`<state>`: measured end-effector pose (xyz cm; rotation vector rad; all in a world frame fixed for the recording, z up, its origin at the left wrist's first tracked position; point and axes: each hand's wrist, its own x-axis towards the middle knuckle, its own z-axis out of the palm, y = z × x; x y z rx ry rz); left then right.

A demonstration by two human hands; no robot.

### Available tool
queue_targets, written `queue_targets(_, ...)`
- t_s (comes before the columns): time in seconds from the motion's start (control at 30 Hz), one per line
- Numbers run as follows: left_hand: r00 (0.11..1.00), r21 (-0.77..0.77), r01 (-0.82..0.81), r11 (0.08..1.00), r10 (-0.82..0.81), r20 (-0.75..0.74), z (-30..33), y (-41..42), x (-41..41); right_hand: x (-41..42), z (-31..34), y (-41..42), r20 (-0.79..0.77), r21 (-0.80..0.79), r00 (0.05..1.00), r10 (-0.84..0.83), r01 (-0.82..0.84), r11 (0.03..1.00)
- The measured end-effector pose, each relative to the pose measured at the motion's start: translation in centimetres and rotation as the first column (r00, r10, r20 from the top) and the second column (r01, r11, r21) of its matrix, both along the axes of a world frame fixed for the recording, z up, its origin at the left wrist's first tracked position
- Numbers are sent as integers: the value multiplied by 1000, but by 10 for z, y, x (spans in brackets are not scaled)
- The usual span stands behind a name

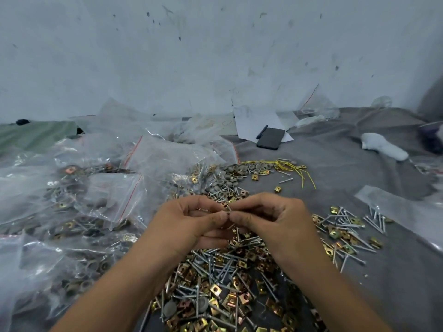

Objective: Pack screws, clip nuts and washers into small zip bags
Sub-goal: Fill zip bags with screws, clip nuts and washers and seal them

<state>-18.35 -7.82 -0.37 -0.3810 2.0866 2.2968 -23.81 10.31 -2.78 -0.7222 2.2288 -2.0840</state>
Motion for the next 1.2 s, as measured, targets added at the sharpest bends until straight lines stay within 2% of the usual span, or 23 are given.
queue_targets(0.17, 1000, 56, 24, 998, -23, -13, -1, 4, 3, 3, 2, -5, 9, -107, 997, -80, 81, 991)
queue_targets(0.23, 999, 46, 39, 998, -39, -9, 0, 5, 3, 2, 2, -4, 19, -114, 998, -56, 58, 992)
queue_targets(0.4, 997, -109, 74, 991, -72, 23, 5, 6, 8, 3, 0, -2, -9, -23, 1000, 9, -10, 1000)
queue_targets(0.5, 998, -133, 55, 990, -56, -3, 12, 7, 11, 1, 2, -2, 12, -108, 999, 35, -34, 994)
queue_targets(0.6, 1000, -69, 14, 998, -15, -11, 13, 5, 10, -2, 4, 1, 33, -175, 996, 80, -73, 982)
queue_targets(0.83, 977, -158, 214, 964, -208, 49, 1, 1, 8, -2, 2, 2, -40, -66, 993, 109, -111, 992)
queue_targets(1.0, 969, -65, 245, 967, -245, 12, 1, 5, 8, -1, 12, 6, -83, -81, 985, 152, -159, 984)
queue_targets(1.1, 967, 36, 255, 966, -255, 0, 2, 15, 9, 4, 21, 22, -117, 28, 976, 184, -182, 983)
queue_targets(1.17, 972, 131, 232, 964, -234, 2, 1, 23, 7, -1, 22, 47, -143, 100, 987, 77, -63, 993)
queue_targets(1.2, 978, 180, 204, 962, -209, 10, 1, 27, 6, -6, 21, 65, -153, 117, 987, -44, 62, 991)
